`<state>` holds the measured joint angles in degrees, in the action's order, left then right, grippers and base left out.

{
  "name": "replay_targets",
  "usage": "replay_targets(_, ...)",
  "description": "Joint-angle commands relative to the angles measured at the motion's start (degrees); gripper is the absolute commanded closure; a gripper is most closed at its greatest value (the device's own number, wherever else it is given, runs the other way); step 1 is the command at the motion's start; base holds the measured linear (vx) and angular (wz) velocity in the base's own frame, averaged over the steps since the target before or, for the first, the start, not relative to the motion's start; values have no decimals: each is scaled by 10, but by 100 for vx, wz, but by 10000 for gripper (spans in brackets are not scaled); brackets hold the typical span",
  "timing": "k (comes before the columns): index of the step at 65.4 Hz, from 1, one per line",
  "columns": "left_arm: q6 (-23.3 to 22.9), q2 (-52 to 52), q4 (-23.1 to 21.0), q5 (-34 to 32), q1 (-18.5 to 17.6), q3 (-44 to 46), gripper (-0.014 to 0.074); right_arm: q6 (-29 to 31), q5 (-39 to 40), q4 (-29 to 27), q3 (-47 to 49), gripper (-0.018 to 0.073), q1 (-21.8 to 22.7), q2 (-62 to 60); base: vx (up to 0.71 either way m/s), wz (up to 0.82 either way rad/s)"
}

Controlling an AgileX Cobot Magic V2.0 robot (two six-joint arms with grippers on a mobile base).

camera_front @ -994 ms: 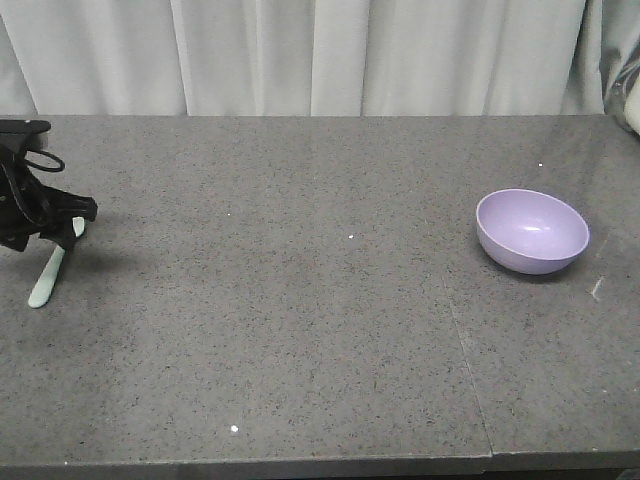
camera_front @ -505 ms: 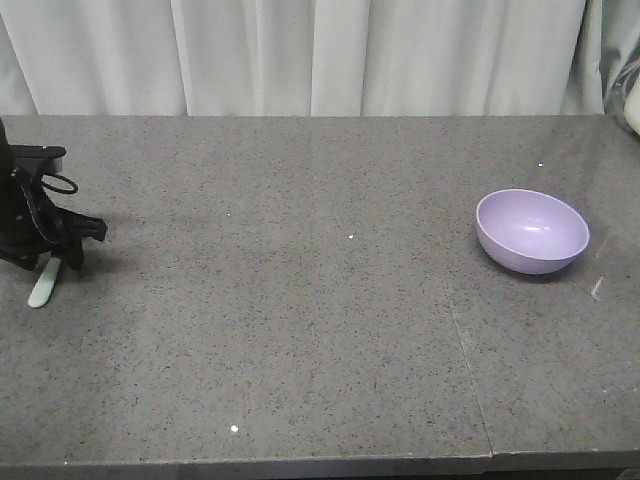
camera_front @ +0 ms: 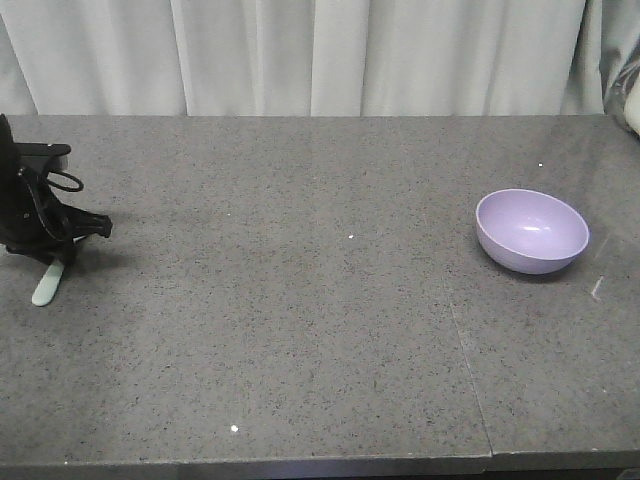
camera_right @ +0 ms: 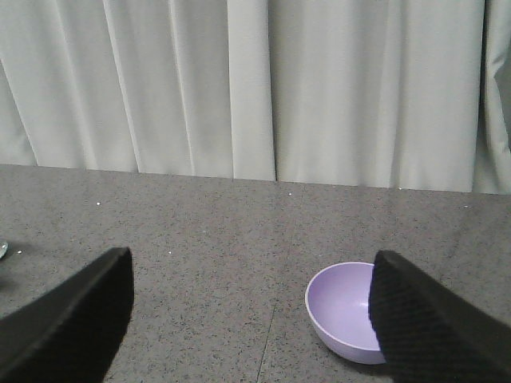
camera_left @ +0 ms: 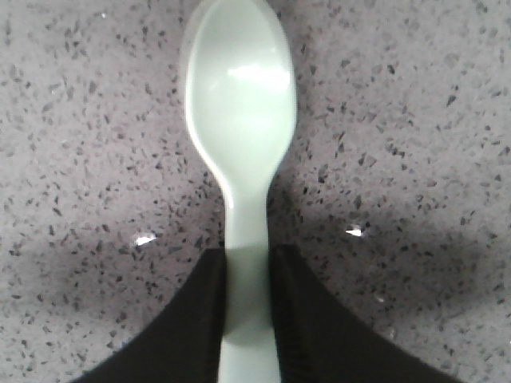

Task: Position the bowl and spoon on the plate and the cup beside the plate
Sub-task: 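Lower the left gripper onto the spoon handle and close it, then lower the right gripper onto the lavender bowl rim and close it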

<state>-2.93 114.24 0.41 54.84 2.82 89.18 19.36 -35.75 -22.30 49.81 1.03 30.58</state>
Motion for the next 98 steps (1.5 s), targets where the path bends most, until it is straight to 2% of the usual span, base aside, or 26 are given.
replay_targets(1, 2, -11, 3, -4, 0, 7, 605, 5, 36, -5, 18, -32, 1, 7, 0, 0)
replay_targets(14, 11, -30, 2, -1, 0, 7, 603, 2, 38, -5, 18, -32, 1, 13, 0, 0)
replay_targets(21, 13, -60, -13, -4, 0, 7, 603, -18, 47, 0, 19, -32, 1, 39, 0, 0)
replay_targets(26, 22, -87, -31, -11, 0, 7, 603, -53, 55, 26, 24, -32, 7, 70, 0, 0)
replay_targets(36, 38, -157, -84, -35, 0, 7, 603, -129, 47, 101, 76, -32, 26, 142, 0, 0)
replay_targets(44, 63, -224, -150, -64, 0, 7, 603, -181, 18, 164, 151, -26, 44, 213, 0, 0)
replay_targets(55, 108, -302, -243, -105, 0, 7, 603, -189, -69, 206, 267, 1, 86, 329, 0, 0)
replay_targets(63, 137, -351, -297, -121, 0, 7, 603, -176, -112, 192, 322, 11, 118, 417, 0, 0)
replay_targets(69, 155, -376, -317, -124, 0, 7, 603, -151, -129, 158, 343, 11, 132, 476, 0, 0)
replay_targets(84, 157, -399, -316, -121, 0, 7, 603, -92, -109, 64, 346, 11, 134, 608, 0, 0)
replay_targets(98, 157, -399, -316, -117, 0, 7, 603, -64, -86, 38, 346, 11, 134, 700, 0, 0)
